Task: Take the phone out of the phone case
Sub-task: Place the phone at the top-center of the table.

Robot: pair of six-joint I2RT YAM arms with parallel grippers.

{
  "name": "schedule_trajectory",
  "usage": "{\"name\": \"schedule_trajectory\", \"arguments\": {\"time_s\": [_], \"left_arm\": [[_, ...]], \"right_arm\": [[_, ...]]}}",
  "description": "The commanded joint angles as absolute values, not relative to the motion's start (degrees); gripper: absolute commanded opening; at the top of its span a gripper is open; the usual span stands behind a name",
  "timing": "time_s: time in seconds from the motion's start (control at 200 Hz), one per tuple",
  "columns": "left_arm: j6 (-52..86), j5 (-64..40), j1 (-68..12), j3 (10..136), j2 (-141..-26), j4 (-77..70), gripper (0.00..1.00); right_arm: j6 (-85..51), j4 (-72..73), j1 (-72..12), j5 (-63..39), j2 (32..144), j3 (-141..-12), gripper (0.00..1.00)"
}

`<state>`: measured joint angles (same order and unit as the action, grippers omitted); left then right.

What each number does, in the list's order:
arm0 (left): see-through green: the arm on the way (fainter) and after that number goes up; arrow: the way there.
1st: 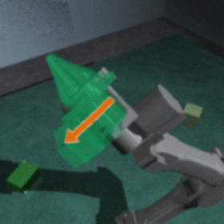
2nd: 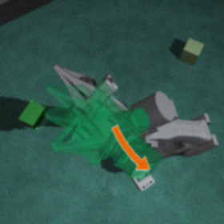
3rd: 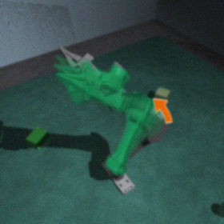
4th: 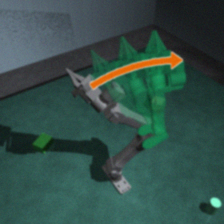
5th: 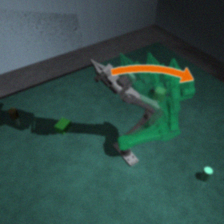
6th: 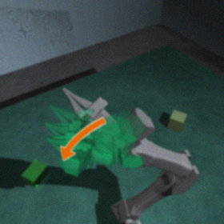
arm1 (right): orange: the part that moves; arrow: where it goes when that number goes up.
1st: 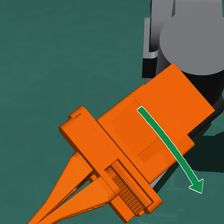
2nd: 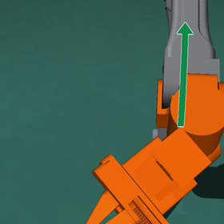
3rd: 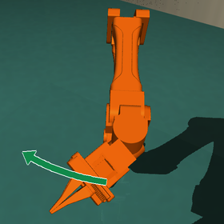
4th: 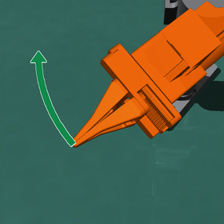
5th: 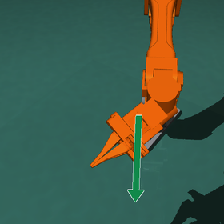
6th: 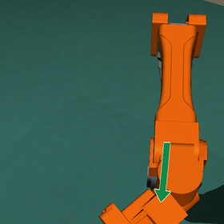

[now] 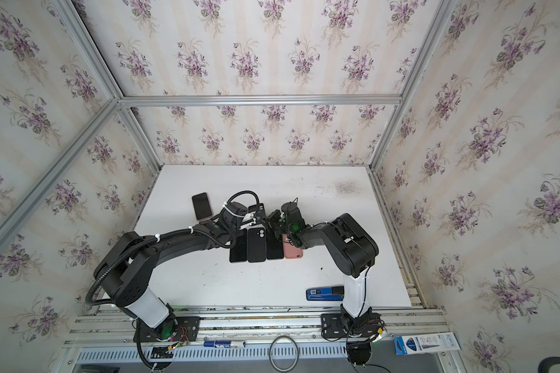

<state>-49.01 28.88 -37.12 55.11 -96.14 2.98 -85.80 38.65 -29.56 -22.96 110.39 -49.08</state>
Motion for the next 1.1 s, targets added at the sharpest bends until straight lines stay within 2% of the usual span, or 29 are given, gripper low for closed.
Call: {"name": "schedule_trajectory", "arguments": {"time_s": [0.0,0.34,0.44,0.979,0.999,1.094], "left_arm": [[-50.78,28.55,-36.91,55.20,-96.88,0.00,0.31],[-51.17,28.84,-36.05,55.81,-99.27,0.00,0.35],[-51.15,28.97,-35.66,56.22,-99.92,0.00,0.42],[-49.96,30.42,-34.81,56.77,-102.01,-0.43,0.54],[-49.89,30.49,-34.80,56.68,-101.76,-0.42,0.59],[-49.44,31.78,-34.80,56.69,-100.46,-0.44,0.61]], "right_arm": [[-87.56,42.72,-28.94,-22.68,111.32,-49.49,0.00],[-89.56,46.27,-28.92,-23.57,113.55,-48.89,0.00],[-89.40,45.98,-28.92,-23.35,113.30,-48.97,0.00],[-89.82,46.97,-28.92,-23.55,114.96,-49.54,0.00],[-89.76,46.86,-28.92,-23.49,114.96,-49.65,0.00],[-89.23,46.02,-28.92,-23.40,115.05,-50.42,0.00]]}}
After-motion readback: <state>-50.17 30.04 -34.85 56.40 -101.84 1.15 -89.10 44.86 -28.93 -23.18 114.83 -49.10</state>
